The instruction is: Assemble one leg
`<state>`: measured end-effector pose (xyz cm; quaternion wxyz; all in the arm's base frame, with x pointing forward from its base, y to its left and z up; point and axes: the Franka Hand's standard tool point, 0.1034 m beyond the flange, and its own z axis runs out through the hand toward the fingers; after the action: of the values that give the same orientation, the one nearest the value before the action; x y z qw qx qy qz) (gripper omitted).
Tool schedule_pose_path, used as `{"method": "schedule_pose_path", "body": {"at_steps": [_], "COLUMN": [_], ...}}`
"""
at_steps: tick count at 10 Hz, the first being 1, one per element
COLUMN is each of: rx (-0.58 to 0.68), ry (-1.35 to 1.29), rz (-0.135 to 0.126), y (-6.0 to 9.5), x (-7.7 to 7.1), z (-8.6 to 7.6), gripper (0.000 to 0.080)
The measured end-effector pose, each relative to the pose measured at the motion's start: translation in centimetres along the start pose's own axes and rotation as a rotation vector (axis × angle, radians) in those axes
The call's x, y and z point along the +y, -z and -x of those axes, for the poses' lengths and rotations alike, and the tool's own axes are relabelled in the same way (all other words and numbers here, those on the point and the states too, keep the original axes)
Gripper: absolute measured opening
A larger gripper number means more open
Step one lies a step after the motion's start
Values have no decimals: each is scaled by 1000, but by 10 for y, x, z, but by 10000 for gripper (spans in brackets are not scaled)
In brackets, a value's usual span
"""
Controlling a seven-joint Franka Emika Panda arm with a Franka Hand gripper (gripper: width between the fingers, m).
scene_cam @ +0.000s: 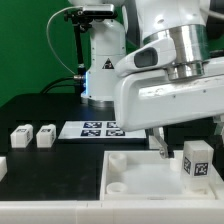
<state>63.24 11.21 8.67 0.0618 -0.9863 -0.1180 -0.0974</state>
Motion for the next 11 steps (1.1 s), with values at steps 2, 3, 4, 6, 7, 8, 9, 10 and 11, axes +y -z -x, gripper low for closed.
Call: {"method": "schedule_pose_path", "body": {"at_steps": [2, 3, 4, 6, 7, 8, 9, 10, 11], "rx": [-197, -267, -365, -353, -353, -355, -359, -361, -365], "ry": [-19, -19, -23, -50, -48, -89, -210, -294, -401], "rz": [-40, -55, -78, -74, -75, -71, -55, -42, -22], "y": [-8, -11, -13, -14, -14, -14, -14, -14, -15], "x": [-4, -4, -3, -3, -3, -4, -4, -4, -4], "z": [2, 3, 5, 0, 1, 0, 1, 1, 1], "gripper": [649, 649, 649, 649, 523, 523, 348, 298, 298]}}
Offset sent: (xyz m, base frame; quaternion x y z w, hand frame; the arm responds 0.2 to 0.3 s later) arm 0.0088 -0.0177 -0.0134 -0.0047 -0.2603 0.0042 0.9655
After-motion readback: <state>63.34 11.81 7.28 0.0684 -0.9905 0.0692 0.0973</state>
